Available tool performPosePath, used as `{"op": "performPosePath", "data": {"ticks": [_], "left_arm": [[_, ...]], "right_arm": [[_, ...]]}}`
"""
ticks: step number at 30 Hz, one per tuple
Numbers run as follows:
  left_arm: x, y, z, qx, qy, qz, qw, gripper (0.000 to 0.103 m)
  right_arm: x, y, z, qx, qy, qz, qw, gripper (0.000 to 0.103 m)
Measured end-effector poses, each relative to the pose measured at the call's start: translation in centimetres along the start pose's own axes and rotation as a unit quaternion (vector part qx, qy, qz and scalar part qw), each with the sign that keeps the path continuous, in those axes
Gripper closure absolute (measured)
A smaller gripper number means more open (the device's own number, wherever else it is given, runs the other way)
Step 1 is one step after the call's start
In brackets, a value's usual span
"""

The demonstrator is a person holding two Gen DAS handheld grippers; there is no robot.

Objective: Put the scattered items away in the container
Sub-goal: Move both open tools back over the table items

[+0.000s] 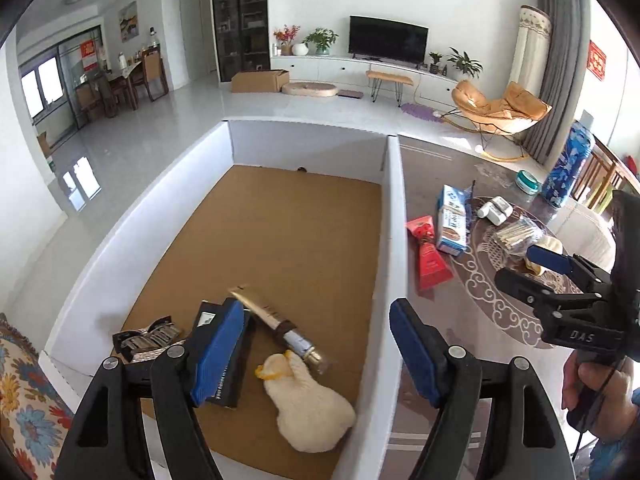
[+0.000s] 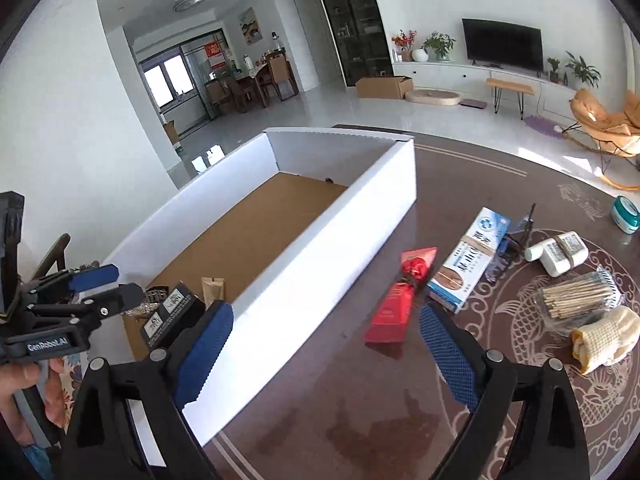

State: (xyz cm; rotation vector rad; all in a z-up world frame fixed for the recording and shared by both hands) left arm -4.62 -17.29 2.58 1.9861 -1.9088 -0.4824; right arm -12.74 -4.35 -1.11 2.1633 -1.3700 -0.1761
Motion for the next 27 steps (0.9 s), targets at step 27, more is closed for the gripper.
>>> {"op": "performPosePath", "data": {"ticks": [27], "left_arm": [[-21.7,-3.1,15.1,0.056,-0.046,0.111,0.9912,0.0]], "right_arm": [[-23.5,-17.4,-2.6,0.07,-0.151,0.118,0.979,0.002]]}}
Point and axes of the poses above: each gripper's, at about its wrist camera, not at the fingertips, and z roughly the way its jaws point, x to its left, y to its top, the point moved 10 cm from there along z, roughly the way its jaws point, and after that the axes turned 14 degrees about x, right-handed, at the moved point
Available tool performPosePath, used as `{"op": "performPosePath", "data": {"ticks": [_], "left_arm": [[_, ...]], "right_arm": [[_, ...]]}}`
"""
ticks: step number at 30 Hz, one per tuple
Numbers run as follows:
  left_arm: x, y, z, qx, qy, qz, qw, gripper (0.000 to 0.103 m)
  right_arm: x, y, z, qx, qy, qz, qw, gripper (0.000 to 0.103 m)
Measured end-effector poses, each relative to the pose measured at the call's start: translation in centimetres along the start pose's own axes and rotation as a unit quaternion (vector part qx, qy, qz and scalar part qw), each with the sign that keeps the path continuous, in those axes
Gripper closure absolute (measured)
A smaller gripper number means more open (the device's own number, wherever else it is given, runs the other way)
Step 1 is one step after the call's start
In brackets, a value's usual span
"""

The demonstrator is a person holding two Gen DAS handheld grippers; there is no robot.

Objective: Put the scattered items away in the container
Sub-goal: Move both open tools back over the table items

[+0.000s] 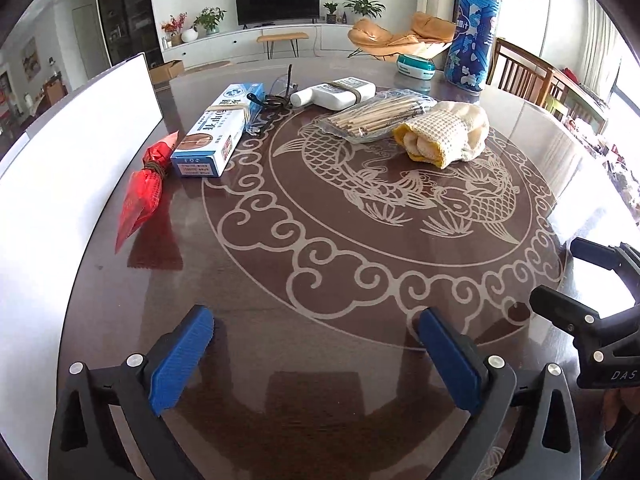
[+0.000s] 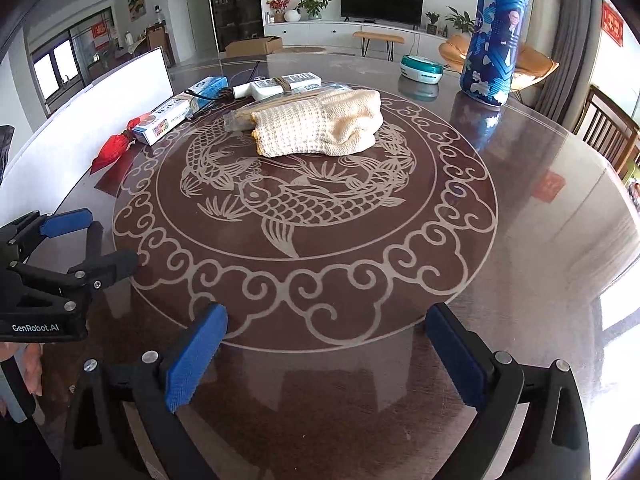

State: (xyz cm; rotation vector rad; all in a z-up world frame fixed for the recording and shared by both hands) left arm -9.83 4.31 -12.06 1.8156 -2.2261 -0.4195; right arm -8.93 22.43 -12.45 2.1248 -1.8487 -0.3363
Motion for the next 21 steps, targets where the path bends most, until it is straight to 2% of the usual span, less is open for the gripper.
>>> {"op": "performPosePath", "data": {"ticks": [8,21], "left_arm": [[0.27,-0.1,0.08,-0.002,0.001,-0.004,1.0,0.0],[0.3,-0.11,0.06,-0.002,0.001,-0.004,1.0,0.0]], "right_arm": [[0.17,-0.01,0.31,0.007,-0.015,-0.005,1.0,0.0],[0.08,0.01,0.32,0.007,-0.014,-0.004,1.0,0.0]]}}
Point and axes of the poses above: each gripper's, at about its wrist camera, not at the fingertips, and z roughly the way its jaws point, x to its left, y to its top, the point moved 10 cm from there along z, roughly the way its jaws point, and after that the axes turned 14 degrees about x, right-handed, at the moved point
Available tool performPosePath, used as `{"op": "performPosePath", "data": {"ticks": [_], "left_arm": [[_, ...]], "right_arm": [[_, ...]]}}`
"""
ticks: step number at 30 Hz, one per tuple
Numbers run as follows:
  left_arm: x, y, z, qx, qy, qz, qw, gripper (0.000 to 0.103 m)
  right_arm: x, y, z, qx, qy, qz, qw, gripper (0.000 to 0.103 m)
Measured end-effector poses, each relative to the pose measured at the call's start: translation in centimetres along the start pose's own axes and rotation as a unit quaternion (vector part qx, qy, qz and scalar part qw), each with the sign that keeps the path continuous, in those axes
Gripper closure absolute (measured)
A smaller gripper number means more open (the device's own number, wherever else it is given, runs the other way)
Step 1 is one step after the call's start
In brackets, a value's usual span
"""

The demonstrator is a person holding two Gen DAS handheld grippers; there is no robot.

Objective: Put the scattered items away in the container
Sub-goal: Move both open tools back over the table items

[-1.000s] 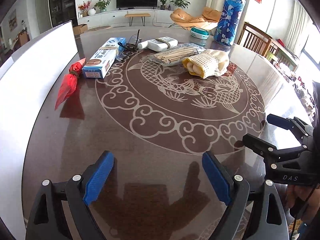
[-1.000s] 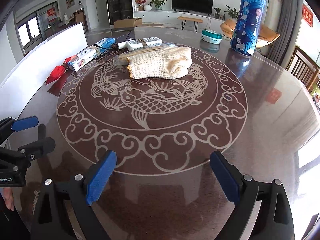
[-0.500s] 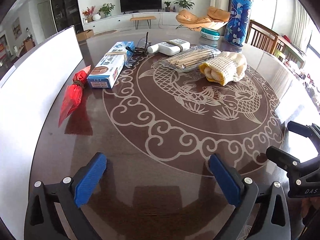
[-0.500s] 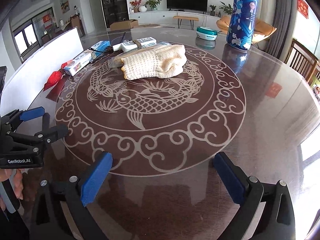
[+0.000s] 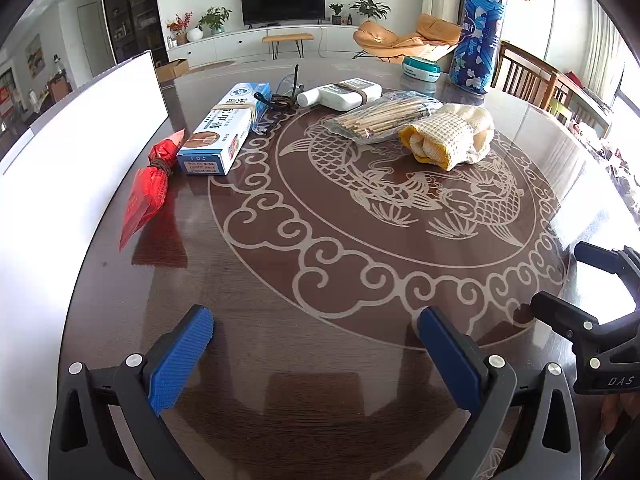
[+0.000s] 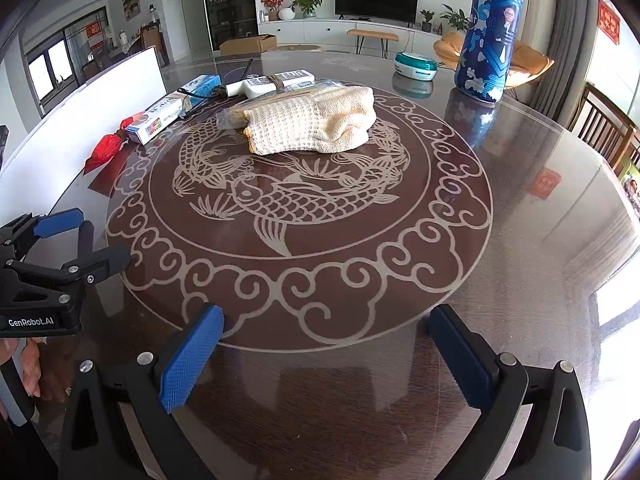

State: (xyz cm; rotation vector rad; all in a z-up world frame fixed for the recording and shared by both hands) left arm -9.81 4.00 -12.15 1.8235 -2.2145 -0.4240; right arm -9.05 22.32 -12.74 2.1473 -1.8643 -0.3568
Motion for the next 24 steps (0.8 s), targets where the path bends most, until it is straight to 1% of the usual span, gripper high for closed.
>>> {"op": "performPosePath", "data": {"ticks": [24], "left_arm": [[0.01,0.05,0.01,0.0,0.0,0.0,1.0,0.0]], "right_arm": [[-0.16,0.02,0.11,0.002,-0.003,0.003,1.0,0.0]]}}
Point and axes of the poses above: each gripper's, at about its wrist camera, not at the fingertips, and z roughly the way its jaws point, x to its left, y to its top, the point moved 10 cm from there along z, roughly the way its jaws point, and after that the axes turned 14 degrees about x, right-handed, at the moved point
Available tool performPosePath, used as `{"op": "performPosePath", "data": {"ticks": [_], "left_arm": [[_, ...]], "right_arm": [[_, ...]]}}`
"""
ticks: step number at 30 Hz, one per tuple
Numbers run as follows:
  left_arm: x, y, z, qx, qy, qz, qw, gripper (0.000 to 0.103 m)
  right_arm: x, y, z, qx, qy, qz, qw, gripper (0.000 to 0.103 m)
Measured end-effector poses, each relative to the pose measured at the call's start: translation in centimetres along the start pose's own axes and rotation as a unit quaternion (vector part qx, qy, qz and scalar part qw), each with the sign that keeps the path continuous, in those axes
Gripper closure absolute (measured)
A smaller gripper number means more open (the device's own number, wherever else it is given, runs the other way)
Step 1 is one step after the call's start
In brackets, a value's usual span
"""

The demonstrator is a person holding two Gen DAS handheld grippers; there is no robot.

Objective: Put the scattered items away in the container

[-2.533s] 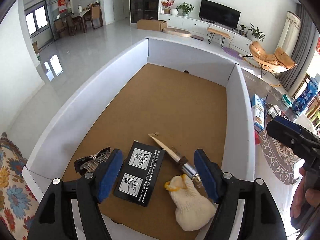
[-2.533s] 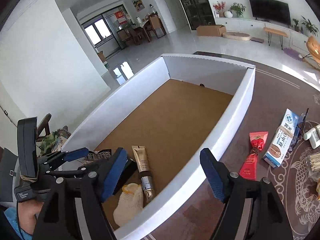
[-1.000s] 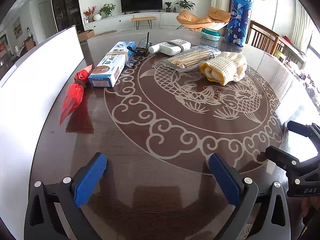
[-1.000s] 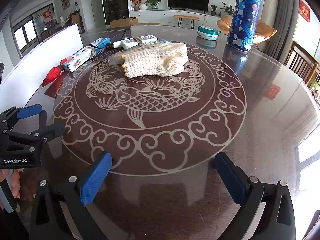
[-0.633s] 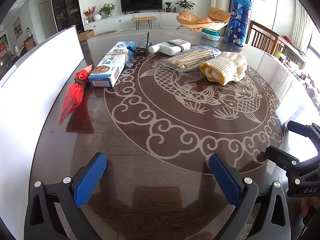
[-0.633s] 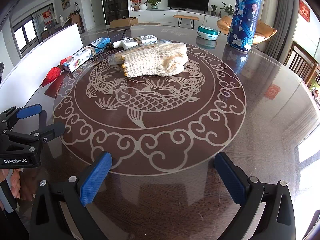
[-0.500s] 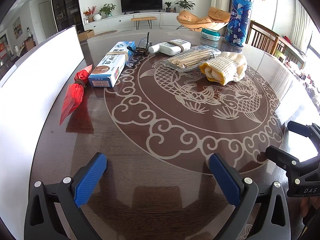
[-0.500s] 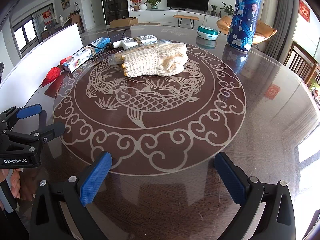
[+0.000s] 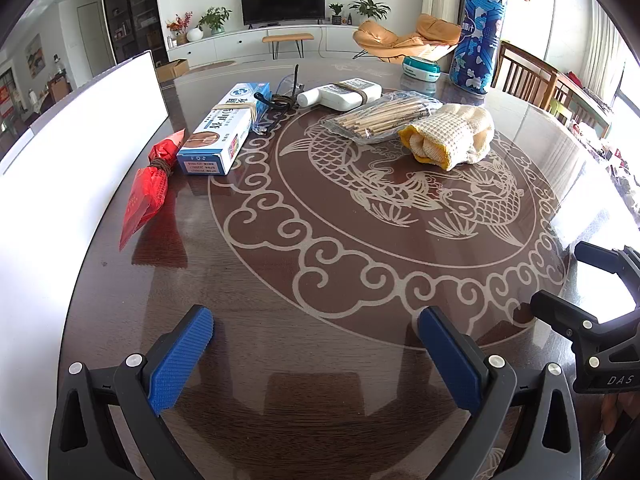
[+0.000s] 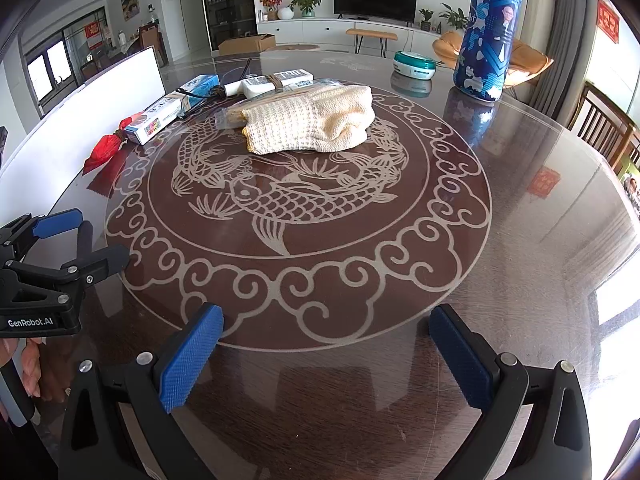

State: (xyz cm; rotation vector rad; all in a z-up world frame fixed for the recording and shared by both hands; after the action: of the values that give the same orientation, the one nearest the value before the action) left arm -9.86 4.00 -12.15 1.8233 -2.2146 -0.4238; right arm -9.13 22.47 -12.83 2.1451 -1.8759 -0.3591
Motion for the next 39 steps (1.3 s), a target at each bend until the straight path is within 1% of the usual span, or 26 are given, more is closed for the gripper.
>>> {"op": "performPosePath", "data": {"ticks": [3,5,7,10,14,20,22,23,26,28,35,39], "left_arm": [[0.0,0.0,0.0,0.0,0.0,0.0,1.0,0.0],[0.2,0.0,0.0,0.0,0.004,-0.005,1.0,0.0],[0.8,0.0,0.0,0.0,0.005,-0.019,0.9998,0.0],[0.9,0.0,0.0,0.0,0.007,-0.019,0.9998,0.0],[0.9,0.0,0.0,0.0,0.007,-0.019,0.9998,0.0],[0.9,0.0,0.0,0.0,0.007,-0.019,0.9998,0.0],[0.9,0.0,0.0,0.0,0.007,-0.019,0.9998,0.0],[0.9,0.0,0.0,0.0,0.007,-0.019,0.9998,0.0],[0.9,0.0,0.0,0.0,0.007,-0.019,0.9998,0.0],[0.9,0.0,0.0,0.0,0.007,-0.019,0.9998,0.0],[0.9,0.0,-0.1,0.0,0.007,-0.019,0.9998,0.0],[0.9,0.0,-0.1,0.0,0.007,-0.019,0.9998,0.0]], "right_arm": [[0.5,0.6,0.3,0.002,-0.003,0.006,1.0,0.0],[1.7,1.5,0.6,0.002,0.003,-0.01,1.0,0.0],[2.8,3.0,1.2,0.002,0.011,-0.027,1.0,0.0],[3.3,6.2,2.5,0.002,0.014,-0.037,0.999,0.0],[2.7,9.7,3.9,0.003,0.011,-0.027,1.0,0.0],[3.2,11.9,4.8,0.002,0.019,-0.049,0.999,0.0],[2.4,12.5,5.0,0.002,0.014,-0.033,0.999,0.0],[1.6,12.8,5.1,0.003,0.008,-0.014,1.0,0.0],[-0.6,13.0,5.0,-0.004,0.006,0.044,0.999,0.0],[-1.6,12.8,4.7,-0.01,0.01,0.068,0.998,0.0],[-4.9,11.4,4.3,-0.003,-0.031,0.126,0.992,0.0],[-6.0,10.4,4.0,0.003,-0.047,0.133,0.99,0.0]]}}
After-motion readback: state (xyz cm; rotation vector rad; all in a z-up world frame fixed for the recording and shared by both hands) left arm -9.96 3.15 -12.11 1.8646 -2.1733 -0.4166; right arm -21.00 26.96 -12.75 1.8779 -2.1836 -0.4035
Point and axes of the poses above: each gripper's, at about its wrist camera, not at the fingertips, and z roughly the way its jaws point, x to its left, y to its top, the point moved 10 cm from there along z, roughly the way its jaws point, and after that the axes turned 14 degrees about x, right-handed, at the moved point
